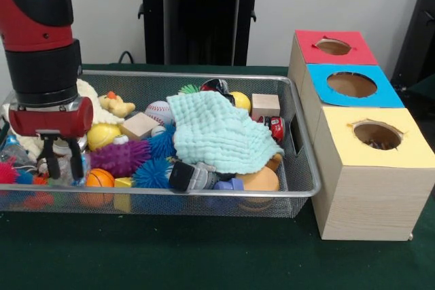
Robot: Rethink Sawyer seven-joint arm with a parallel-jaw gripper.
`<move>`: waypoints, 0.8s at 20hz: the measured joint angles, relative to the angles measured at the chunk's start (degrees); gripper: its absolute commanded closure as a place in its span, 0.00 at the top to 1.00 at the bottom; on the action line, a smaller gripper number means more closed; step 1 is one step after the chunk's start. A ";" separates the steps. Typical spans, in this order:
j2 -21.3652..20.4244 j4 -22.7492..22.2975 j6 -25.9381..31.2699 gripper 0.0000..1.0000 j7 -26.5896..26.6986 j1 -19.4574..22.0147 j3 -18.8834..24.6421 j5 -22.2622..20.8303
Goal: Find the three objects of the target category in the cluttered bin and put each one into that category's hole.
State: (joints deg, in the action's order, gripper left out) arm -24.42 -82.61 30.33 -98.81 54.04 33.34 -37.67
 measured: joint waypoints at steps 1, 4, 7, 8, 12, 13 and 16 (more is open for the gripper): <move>-0.10 -0.02 -0.07 0.00 0.00 -0.02 -0.03 -0.06; -0.55 -0.13 -0.13 0.00 0.00 -0.17 -0.39 -0.65; -0.71 -0.19 -0.13 0.00 0.00 -0.31 -0.65 -1.01; -0.77 -0.22 -0.14 0.00 0.00 -0.39 -0.76 -1.14; -0.91 -0.28 -0.14 0.00 0.00 -0.75 -1.16 -1.19; -0.93 -0.30 -0.14 0.00 0.00 -0.84 -1.25 -1.21; -0.92 -0.32 -0.15 0.00 0.00 -0.99 -1.41 -1.26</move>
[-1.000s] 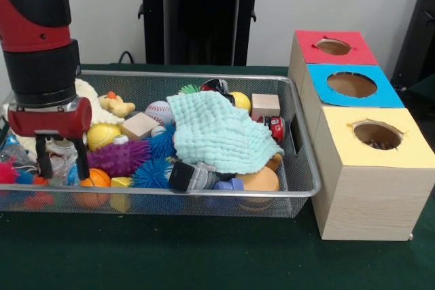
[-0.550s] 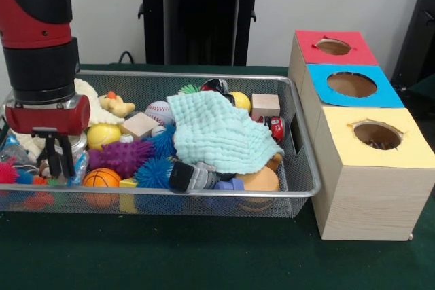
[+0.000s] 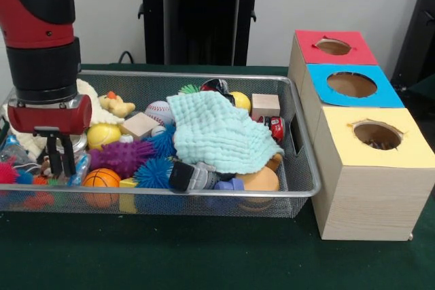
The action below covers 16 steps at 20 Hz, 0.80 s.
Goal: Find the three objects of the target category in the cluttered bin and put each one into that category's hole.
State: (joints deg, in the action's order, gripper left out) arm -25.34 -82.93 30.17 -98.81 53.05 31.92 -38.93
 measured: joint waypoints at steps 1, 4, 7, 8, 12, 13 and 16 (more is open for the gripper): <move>-0.02 -0.07 -0.06 0.00 0.00 -0.07 -0.16 -0.04; -0.31 -0.56 -0.09 0.00 0.00 -0.06 -0.32 -0.01; -1.72 -1.90 -0.07 0.00 0.00 -0.08 -0.33 0.96; -2.18 -2.29 -0.06 0.00 0.00 -0.07 -0.33 1.32; -5.14 -4.46 0.19 0.00 0.00 -0.09 -0.33 3.49; -5.93 -4.97 0.21 0.00 0.00 -0.10 -0.33 4.04; -7.60 -6.01 0.20 0.00 0.00 -0.15 -0.32 5.19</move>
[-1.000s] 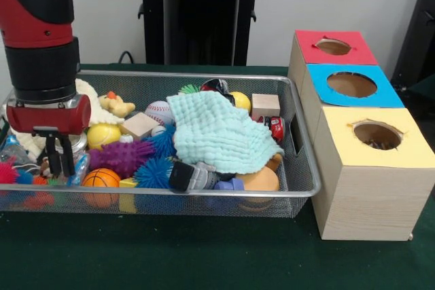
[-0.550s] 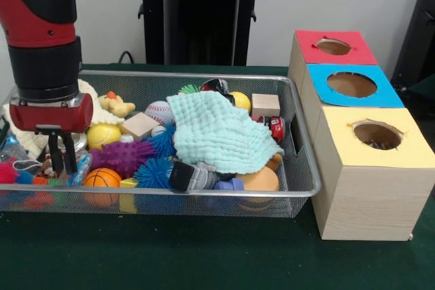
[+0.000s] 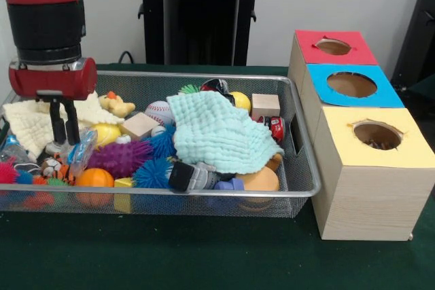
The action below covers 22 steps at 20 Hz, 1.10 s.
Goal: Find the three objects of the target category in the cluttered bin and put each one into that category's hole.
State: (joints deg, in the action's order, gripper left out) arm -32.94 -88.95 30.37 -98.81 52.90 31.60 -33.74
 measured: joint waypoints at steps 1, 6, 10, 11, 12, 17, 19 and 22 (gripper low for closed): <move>-0.71 -0.59 0.00 0.00 0.00 -0.01 0.00 0.67; -1.49 -1.90 0.00 0.00 0.00 -0.08 -0.01 1.54; -1.77 -2.61 0.00 0.00 0.00 -0.32 -0.02 1.67; -1.80 -2.66 0.00 0.00 0.00 -0.35 -0.02 1.72; -2.08 -3.08 0.00 0.00 0.00 -0.54 -0.01 2.07; -3.24 -4.85 0.00 0.00 0.00 -0.88 -0.02 3.56; -4.84 -6.57 0.00 0.00 0.00 -1.25 -0.02 4.93; -6.62 -8.06 0.02 0.00 0.00 -1.74 -0.01 6.52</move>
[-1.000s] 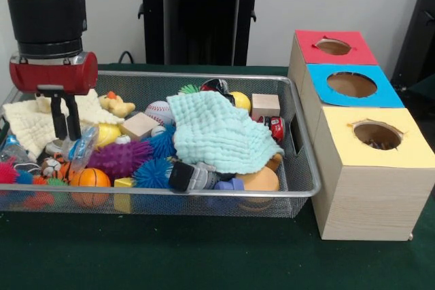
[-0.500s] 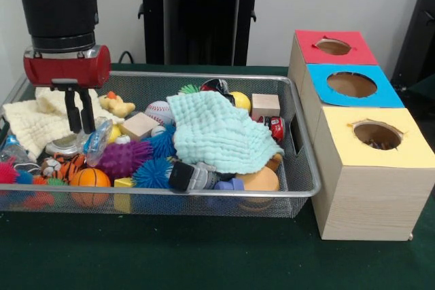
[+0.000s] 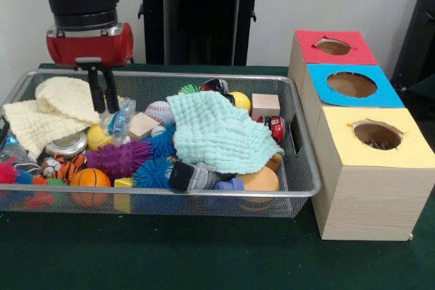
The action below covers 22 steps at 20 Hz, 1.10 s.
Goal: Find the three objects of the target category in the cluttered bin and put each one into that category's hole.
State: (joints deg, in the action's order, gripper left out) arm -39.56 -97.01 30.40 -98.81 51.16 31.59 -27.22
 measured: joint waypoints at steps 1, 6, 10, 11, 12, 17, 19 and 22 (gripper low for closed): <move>-0.59 -0.46 0.07 0.00 0.00 -0.18 -0.01 0.54; -4.15 -2.32 1.66 0.00 0.00 -1.64 -0.15 3.76; -7.43 -3.86 3.21 0.00 0.00 -3.68 -0.83 6.43; -7.81 -4.10 3.32 0.00 0.00 -3.99 -0.95 6.76; -8.39 -4.48 3.47 0.00 0.00 -4.49 -1.14 7.26; -10.55 -5.41 3.52 0.00 -0.01 -7.46 -2.24 9.03; -11.44 -5.65 3.52 0.00 -0.05 -9.52 -3.29 10.11; -12.26 -6.20 3.52 0.00 -0.06 -11.66 -4.64 11.14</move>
State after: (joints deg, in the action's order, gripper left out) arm -51.82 -103.21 33.92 -98.86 39.50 26.96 -16.08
